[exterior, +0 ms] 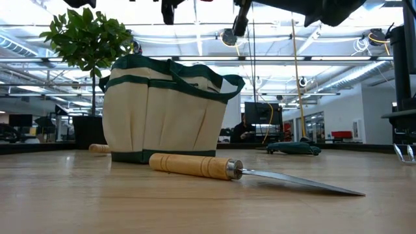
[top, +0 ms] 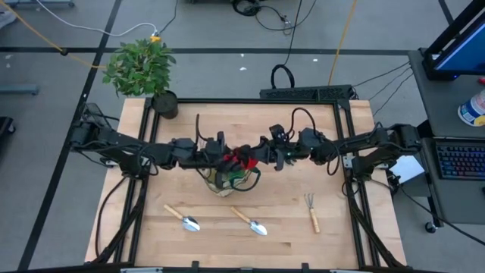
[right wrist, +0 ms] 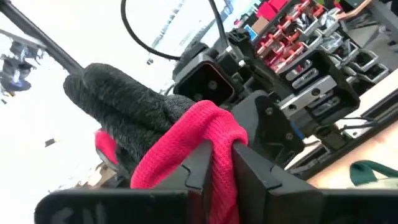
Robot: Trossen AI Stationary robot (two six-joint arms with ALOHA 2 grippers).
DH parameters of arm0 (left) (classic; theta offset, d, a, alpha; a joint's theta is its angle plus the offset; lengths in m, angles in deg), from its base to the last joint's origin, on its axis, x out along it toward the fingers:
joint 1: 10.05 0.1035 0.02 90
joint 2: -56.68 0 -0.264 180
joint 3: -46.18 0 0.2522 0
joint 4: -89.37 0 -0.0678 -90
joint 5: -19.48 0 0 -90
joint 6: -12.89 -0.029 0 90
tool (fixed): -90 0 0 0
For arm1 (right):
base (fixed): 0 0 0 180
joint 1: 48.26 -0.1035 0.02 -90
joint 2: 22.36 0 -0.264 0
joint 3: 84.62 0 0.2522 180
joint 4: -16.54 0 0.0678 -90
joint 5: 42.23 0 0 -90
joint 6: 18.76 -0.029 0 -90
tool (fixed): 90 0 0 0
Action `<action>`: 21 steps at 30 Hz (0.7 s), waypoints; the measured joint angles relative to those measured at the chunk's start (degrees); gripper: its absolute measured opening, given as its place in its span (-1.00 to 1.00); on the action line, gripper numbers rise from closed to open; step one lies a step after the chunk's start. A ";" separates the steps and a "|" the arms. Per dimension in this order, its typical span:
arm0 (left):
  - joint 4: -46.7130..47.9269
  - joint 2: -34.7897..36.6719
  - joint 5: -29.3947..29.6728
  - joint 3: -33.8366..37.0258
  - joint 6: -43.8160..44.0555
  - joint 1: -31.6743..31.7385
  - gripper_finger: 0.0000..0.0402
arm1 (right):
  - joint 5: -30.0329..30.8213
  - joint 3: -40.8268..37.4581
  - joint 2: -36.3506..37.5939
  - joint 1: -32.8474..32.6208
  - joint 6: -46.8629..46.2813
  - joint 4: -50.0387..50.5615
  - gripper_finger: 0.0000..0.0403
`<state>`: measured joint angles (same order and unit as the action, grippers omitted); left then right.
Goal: Pick & Place Garden tools in Gardening bag
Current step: Put the red gloves into the gardening bag
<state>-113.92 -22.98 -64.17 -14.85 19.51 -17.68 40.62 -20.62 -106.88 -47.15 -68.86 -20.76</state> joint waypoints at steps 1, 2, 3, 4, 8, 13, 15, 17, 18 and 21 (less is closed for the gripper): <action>0.38 0.08 -0.34 0.00 0.08 -0.03 -0.74 | -0.90 0.00 -0.03 0.01 0.24 0.13 -0.76; 1.52 0.61 -0.39 0.00 0.16 -0.18 -0.74 | -1.81 0.00 -0.13 0.05 0.49 0.19 -0.73; 2.58 1.08 -0.41 0.00 0.56 -0.36 -0.74 | -2.26 0.01 -0.19 0.07 0.76 0.17 -0.70; 3.58 1.50 -0.45 0.00 1.03 -0.45 -0.74 | -3.05 0.07 -0.21 0.07 1.18 0.20 -0.68; 11.94 4.40 1.74 -0.11 2.81 -1.81 -0.74 | -5.60 0.08 0.11 0.13 1.81 1.90 -0.58; 21.82 9.76 8.41 -0.20 5.70 -4.91 -0.74 | -8.08 -0.02 2.10 0.65 3.37 7.12 -0.46; 25.44 11.68 11.58 -0.20 7.22 -6.44 -0.74 | -9.31 0.00 3.19 1.17 5.05 9.59 -0.43; 28.36 13.01 14.45 -0.20 9.28 -7.95 -0.74 | -9.89 0.00 4.85 1.57 6.69 13.66 -0.41; 29.99 13.44 15.62 -0.22 10.51 -8.66 -0.74 | -10.54 0.00 5.51 1.74 7.68 15.16 -0.41; 36.67 13.38 18.81 -0.22 15.79 -10.46 -0.74 | -10.89 0.00 7.89 2.05 10.03 19.52 -0.41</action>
<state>-77.25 -9.61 -45.37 -15.07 35.30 -28.14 29.73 -20.62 -99.00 -45.10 -58.82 -1.25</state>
